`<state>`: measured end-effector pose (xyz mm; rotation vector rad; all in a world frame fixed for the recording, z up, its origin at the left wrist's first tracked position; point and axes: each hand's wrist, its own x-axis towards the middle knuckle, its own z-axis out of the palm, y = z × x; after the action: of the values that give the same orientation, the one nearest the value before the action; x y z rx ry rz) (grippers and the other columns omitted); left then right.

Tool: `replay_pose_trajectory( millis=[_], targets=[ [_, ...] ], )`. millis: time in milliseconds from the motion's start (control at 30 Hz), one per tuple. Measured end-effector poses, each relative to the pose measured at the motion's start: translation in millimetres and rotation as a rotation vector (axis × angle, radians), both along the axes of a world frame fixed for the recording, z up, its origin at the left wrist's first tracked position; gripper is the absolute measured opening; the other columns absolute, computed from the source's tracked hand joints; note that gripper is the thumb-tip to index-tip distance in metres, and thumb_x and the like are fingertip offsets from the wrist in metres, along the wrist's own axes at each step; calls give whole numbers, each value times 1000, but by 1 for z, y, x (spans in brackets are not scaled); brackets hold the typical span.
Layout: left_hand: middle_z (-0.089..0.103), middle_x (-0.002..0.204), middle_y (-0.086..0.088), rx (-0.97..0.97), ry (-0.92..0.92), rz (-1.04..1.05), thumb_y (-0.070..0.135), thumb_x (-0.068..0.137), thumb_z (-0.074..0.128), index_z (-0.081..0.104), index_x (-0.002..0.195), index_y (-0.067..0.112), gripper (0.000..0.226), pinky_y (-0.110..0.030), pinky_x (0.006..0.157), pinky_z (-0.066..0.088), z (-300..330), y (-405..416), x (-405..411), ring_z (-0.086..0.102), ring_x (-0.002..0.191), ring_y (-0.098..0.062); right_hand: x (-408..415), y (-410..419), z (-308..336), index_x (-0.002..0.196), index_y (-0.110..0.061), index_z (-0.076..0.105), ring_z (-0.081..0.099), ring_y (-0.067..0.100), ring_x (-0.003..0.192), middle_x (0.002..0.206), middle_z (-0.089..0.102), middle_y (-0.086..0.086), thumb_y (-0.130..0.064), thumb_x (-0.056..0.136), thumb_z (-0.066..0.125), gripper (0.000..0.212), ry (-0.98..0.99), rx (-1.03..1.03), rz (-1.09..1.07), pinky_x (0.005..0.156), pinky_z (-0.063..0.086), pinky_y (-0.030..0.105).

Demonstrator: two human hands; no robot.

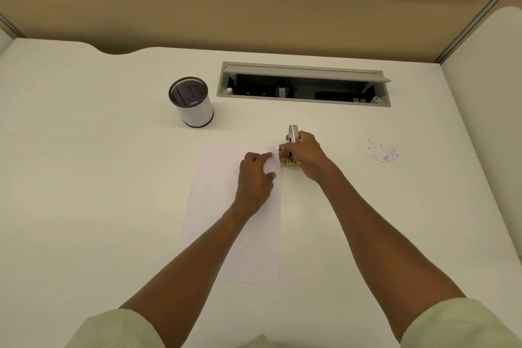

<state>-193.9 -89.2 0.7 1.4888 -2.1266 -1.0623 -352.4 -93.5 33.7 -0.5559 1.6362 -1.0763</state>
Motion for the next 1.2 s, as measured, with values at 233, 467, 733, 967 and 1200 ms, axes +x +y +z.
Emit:
replay_pose_trajectory(
  millis=[233,467,733,967,1200],
  targets=[
    [73,99,3,209,204,167,20,97,59,76,106,11,21,-20,77,40,20,-7,-3,64,89,-13,18,18,-2,97,-9,60,63,20,73,86,62,8,-12,76,77,27,159,-70,-8,60,53,28],
    [75,86,-16,641,605,428,25,94,70,77,89,-1,28,-37,82,59,26,-3,12,70,76,-23,39,29,-5,96,-13,59,67,22,73,86,69,4,-18,74,78,30,435,-125,58,67,58,39],
    [67,81,-18,658,595,348,7,92,68,69,80,-4,16,-39,90,60,15,11,26,69,77,-22,40,57,6,99,-6,65,72,24,70,97,69,14,-7,80,69,20,185,-11,36,60,59,31],
    [77,83,-9,523,539,389,10,80,79,77,92,19,15,-30,78,61,21,23,19,73,74,-16,38,78,5,104,-7,72,71,21,67,88,70,9,-12,78,77,27,230,-60,29,65,62,36],
    [77,77,-1,300,451,287,15,82,78,76,70,42,30,-45,83,59,25,27,13,65,72,-14,36,79,15,95,-10,76,71,22,64,83,74,5,-15,81,73,14,348,-89,77,55,57,28]
  ],
)
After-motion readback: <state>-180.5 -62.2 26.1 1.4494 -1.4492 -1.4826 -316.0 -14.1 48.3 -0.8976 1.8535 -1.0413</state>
